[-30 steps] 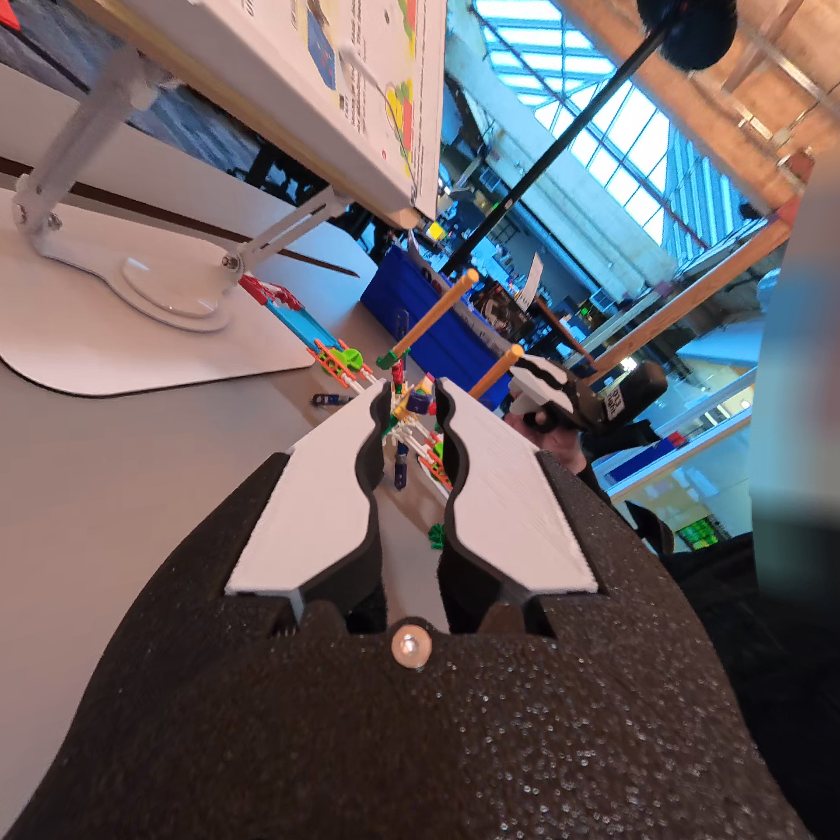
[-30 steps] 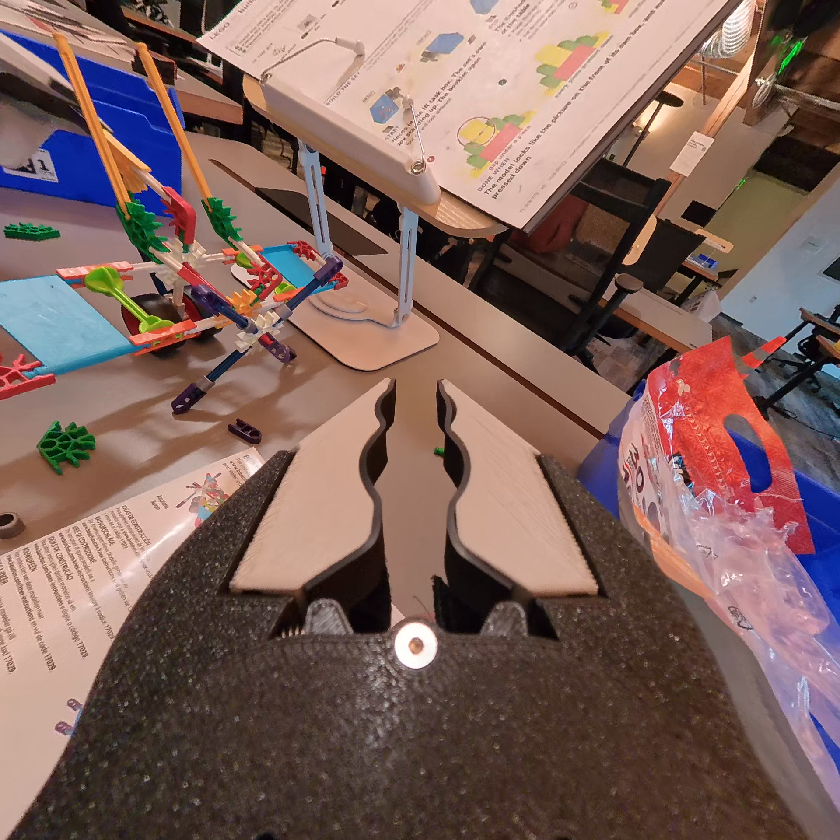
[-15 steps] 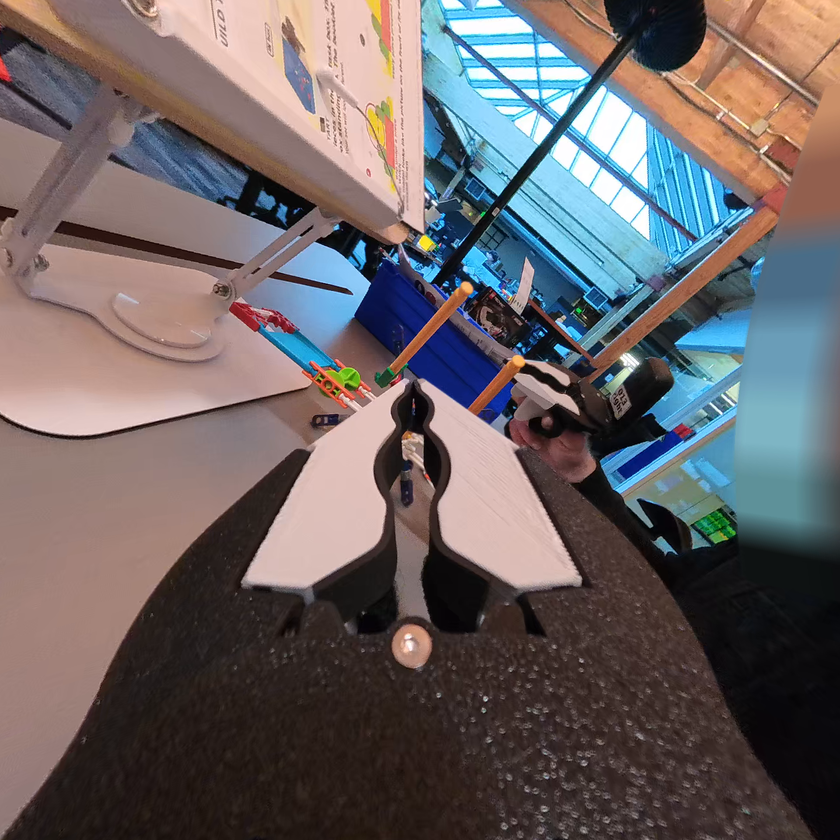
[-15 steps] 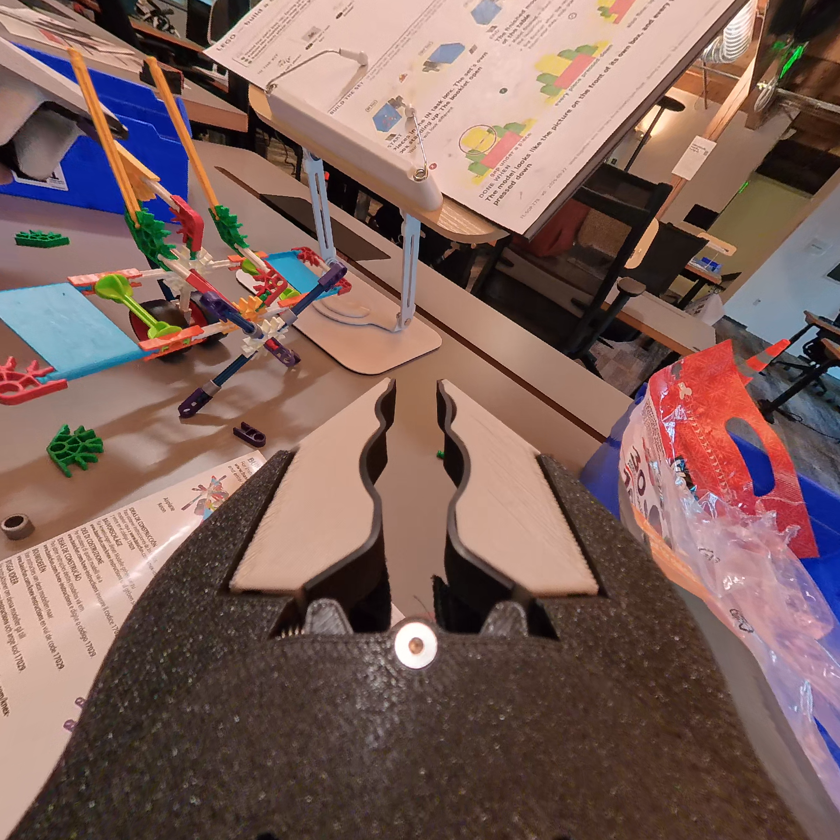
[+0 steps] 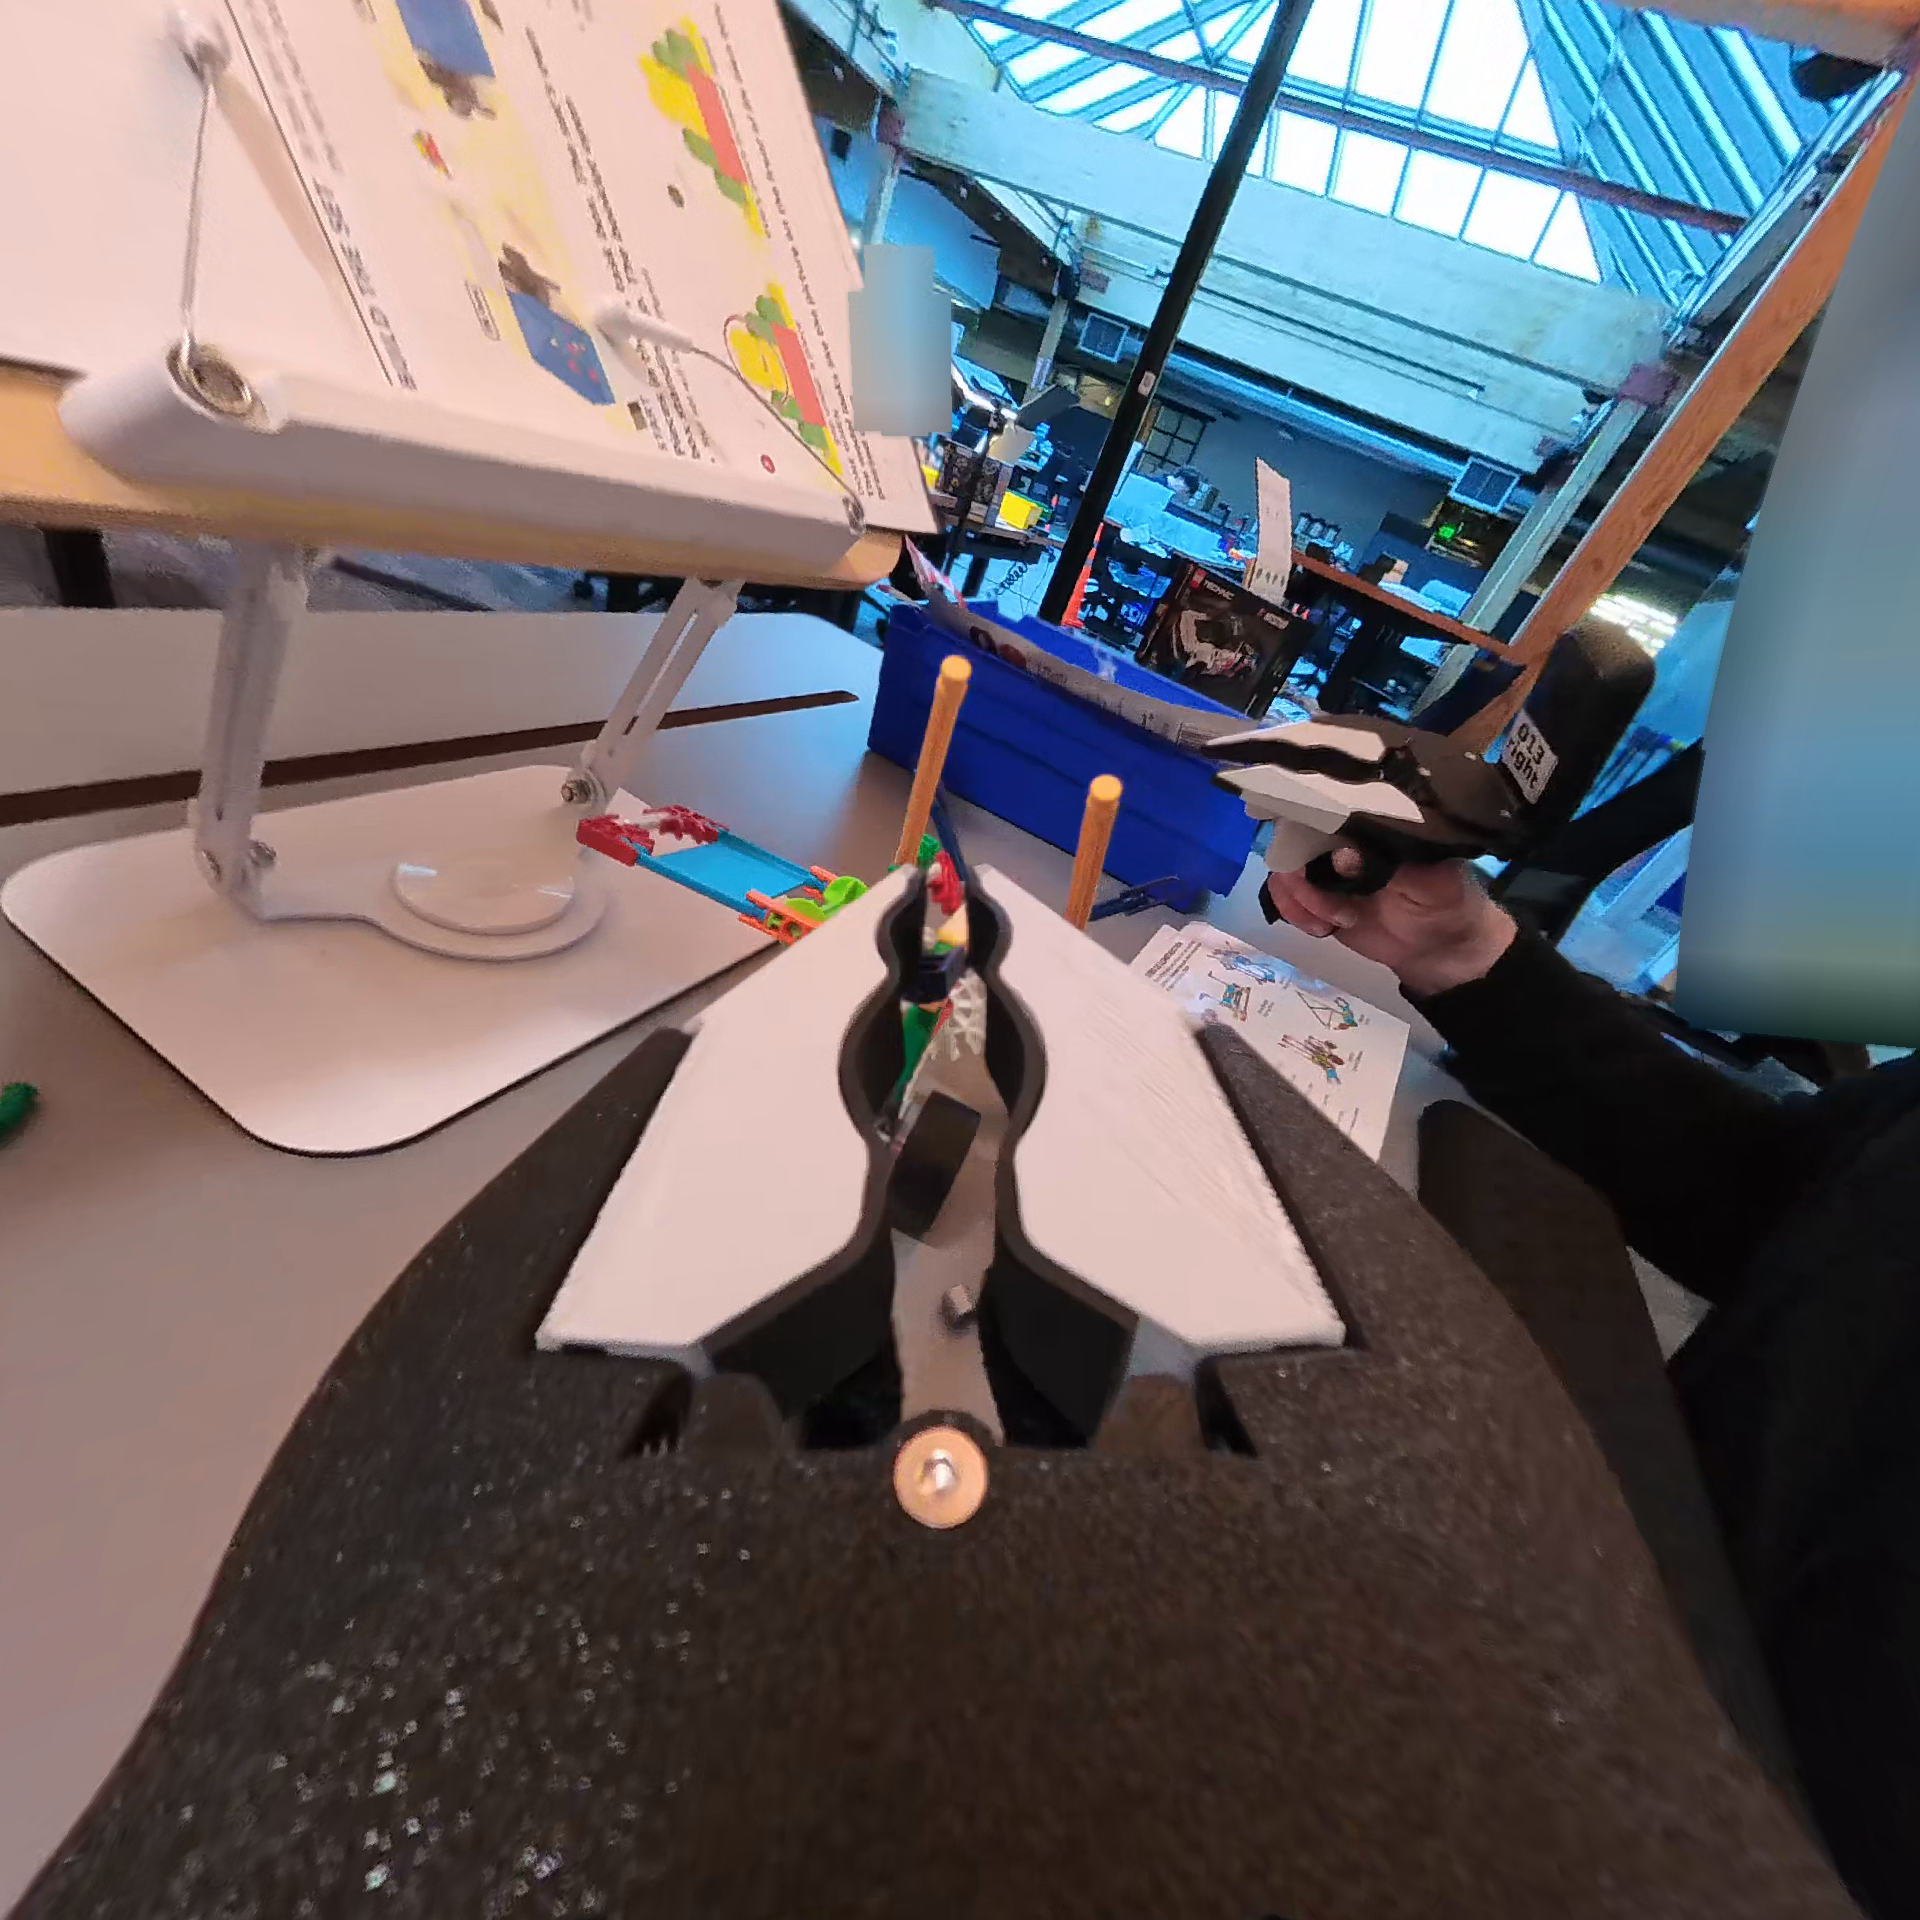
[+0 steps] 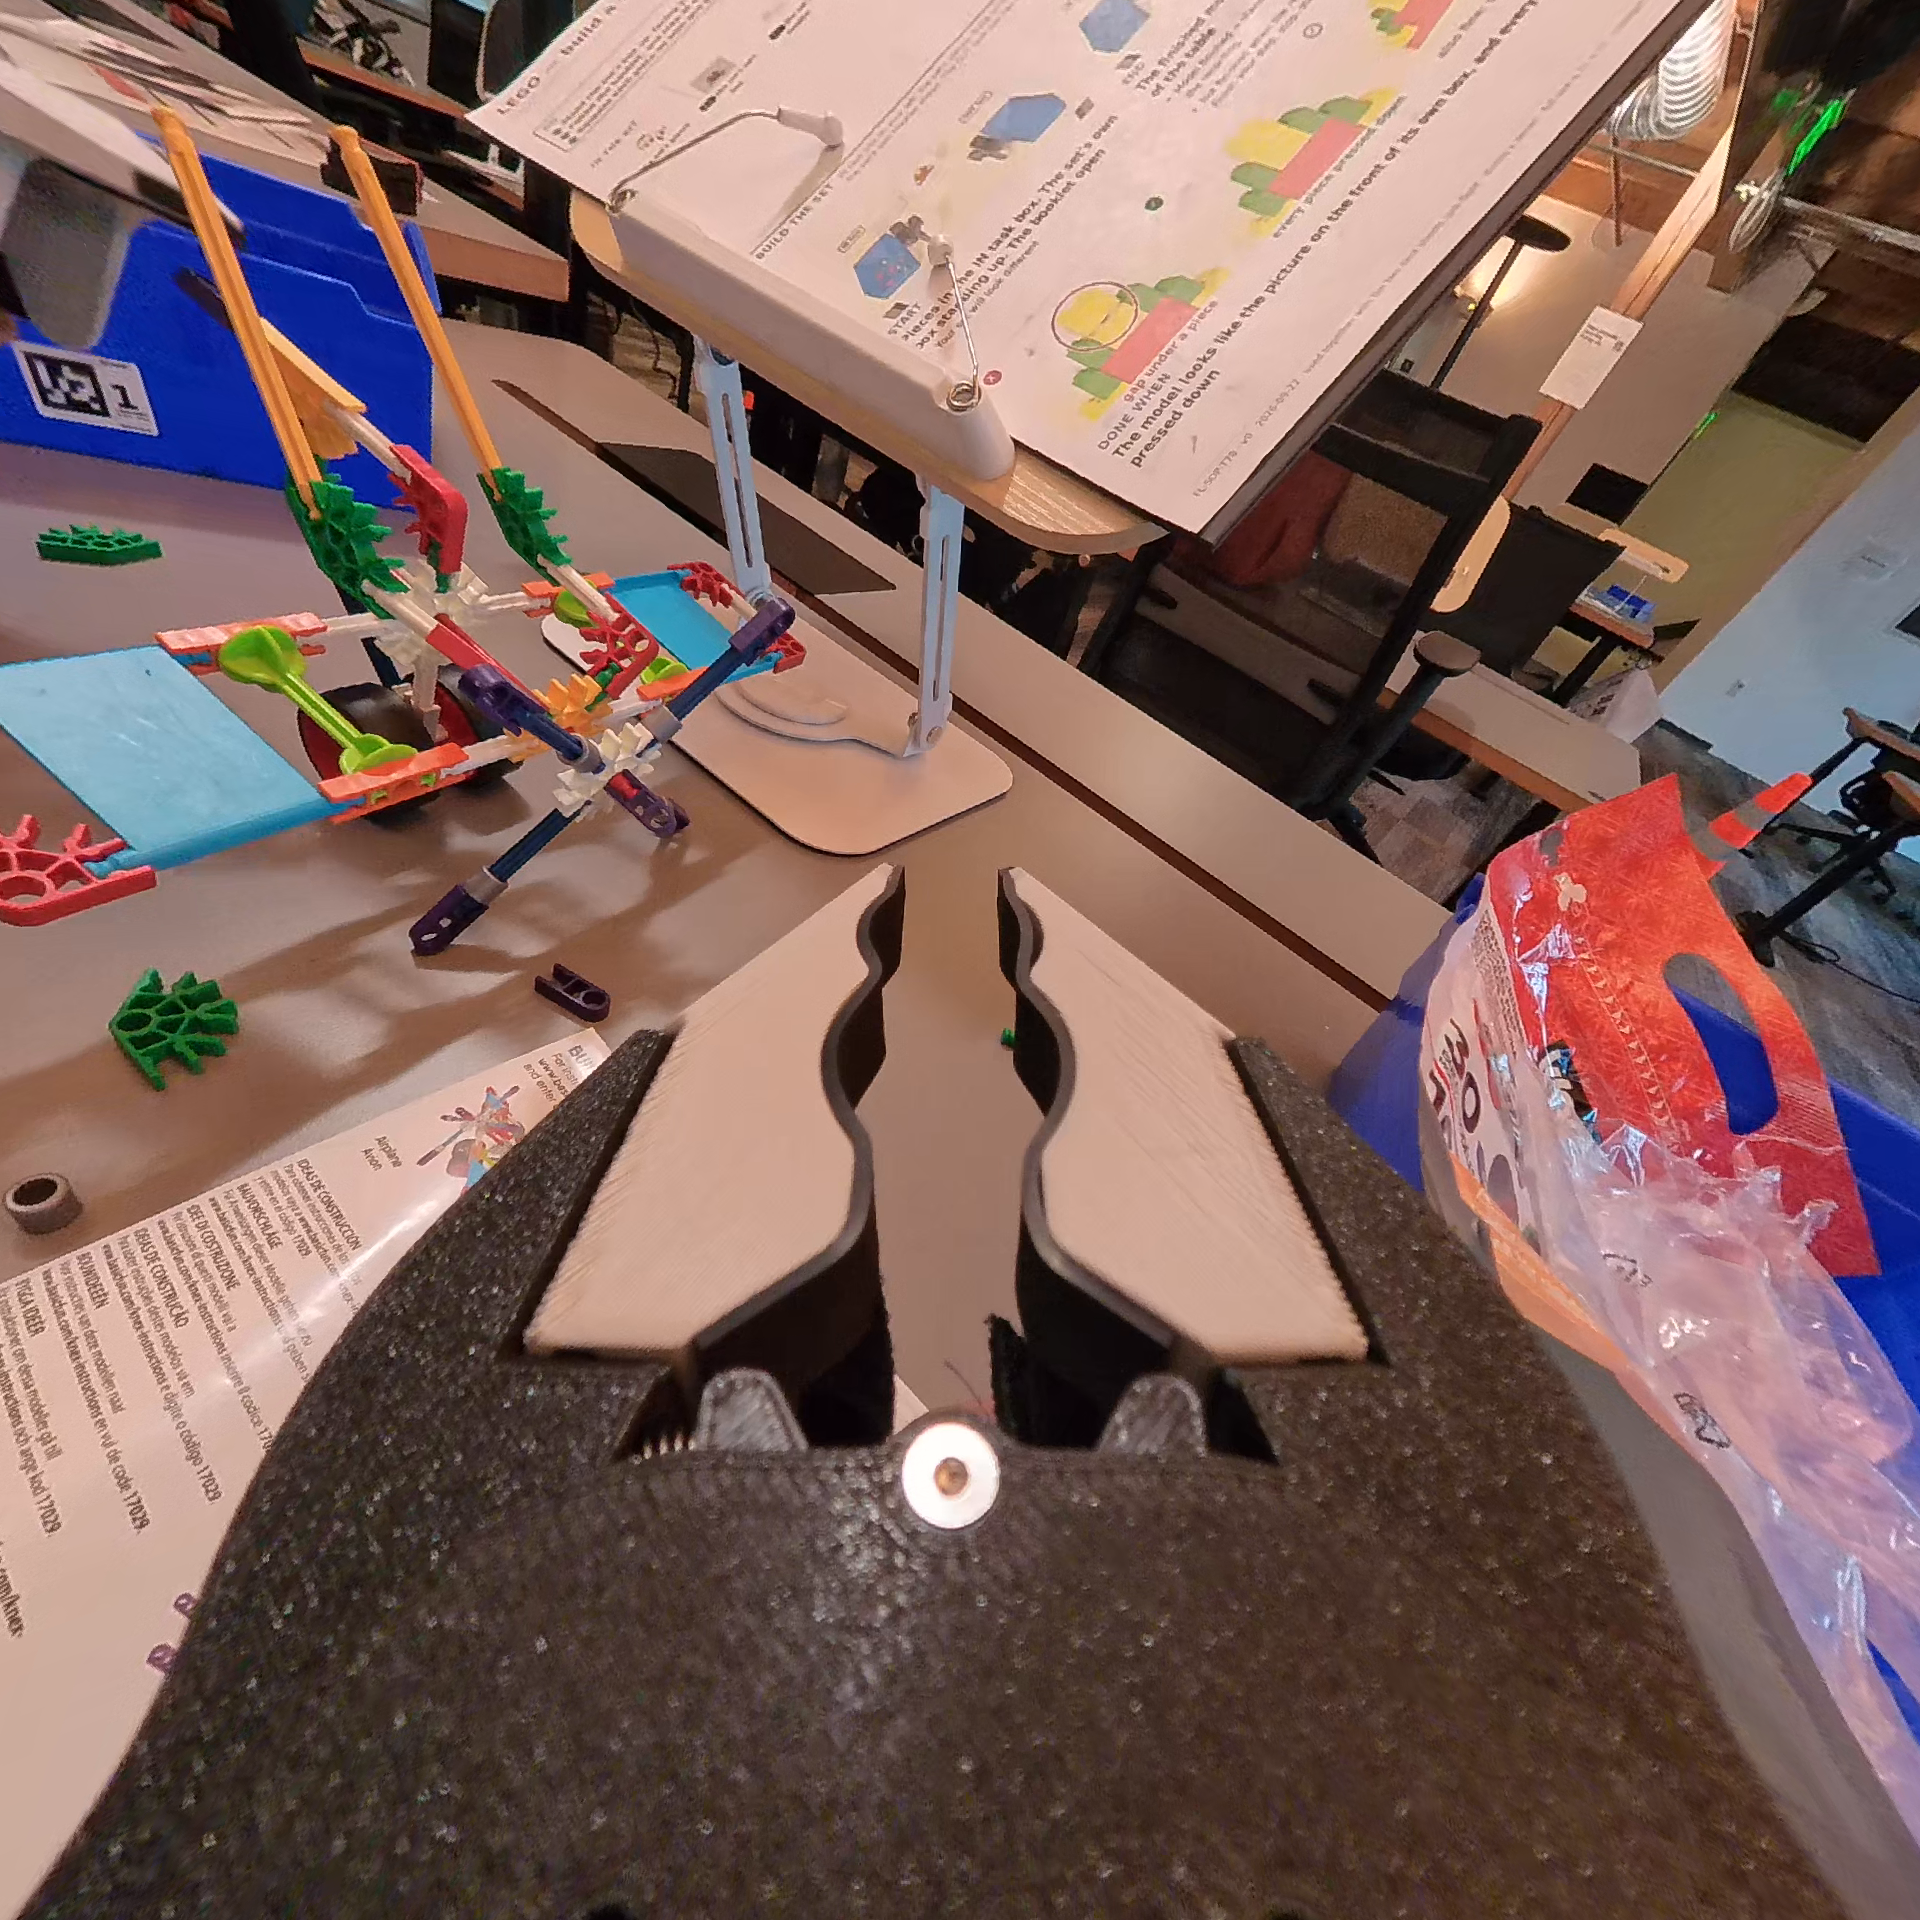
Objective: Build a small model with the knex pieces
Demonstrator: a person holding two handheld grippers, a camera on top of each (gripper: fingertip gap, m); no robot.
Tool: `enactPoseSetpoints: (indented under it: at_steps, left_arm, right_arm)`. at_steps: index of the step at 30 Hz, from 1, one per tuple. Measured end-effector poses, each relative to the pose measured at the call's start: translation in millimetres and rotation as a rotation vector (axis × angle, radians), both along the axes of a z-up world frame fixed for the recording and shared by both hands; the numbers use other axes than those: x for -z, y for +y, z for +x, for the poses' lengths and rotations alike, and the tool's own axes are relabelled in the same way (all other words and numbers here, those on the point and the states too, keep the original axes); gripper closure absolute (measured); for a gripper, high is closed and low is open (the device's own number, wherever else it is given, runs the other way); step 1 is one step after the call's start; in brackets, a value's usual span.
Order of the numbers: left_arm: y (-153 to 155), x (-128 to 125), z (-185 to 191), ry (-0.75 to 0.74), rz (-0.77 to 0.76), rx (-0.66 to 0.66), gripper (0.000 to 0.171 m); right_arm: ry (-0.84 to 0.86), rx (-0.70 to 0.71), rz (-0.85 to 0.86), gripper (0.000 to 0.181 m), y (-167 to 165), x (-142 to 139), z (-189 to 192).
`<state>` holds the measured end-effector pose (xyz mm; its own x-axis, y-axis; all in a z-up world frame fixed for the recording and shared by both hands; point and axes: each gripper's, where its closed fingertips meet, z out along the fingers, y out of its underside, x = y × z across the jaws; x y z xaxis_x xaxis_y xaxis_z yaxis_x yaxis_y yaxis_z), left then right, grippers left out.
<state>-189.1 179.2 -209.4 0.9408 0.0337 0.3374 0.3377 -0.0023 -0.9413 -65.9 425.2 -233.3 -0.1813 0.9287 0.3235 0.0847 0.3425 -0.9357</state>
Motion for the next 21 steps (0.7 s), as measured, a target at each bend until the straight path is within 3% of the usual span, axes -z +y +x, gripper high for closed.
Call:
enactPoseSetpoints:
  at_steps: [9,15,21]
  left_arm:
    - [-13,-37,-6,0.146,-0.010,-0.037,0.148]
    - [-8,-66,-3,0.216,0.009,-0.016,0.144]
    - [3,-76,-4,0.270,-0.013,0.003,0.138]
  right_arm:
    - [0.001,-0.006,0.001,0.163,-2,0,0]
    - [0.003,-0.003,-0.003,0.163,-1,-1,0]
    - [0.004,-0.007,-0.004,0.163,-2,-1,1]
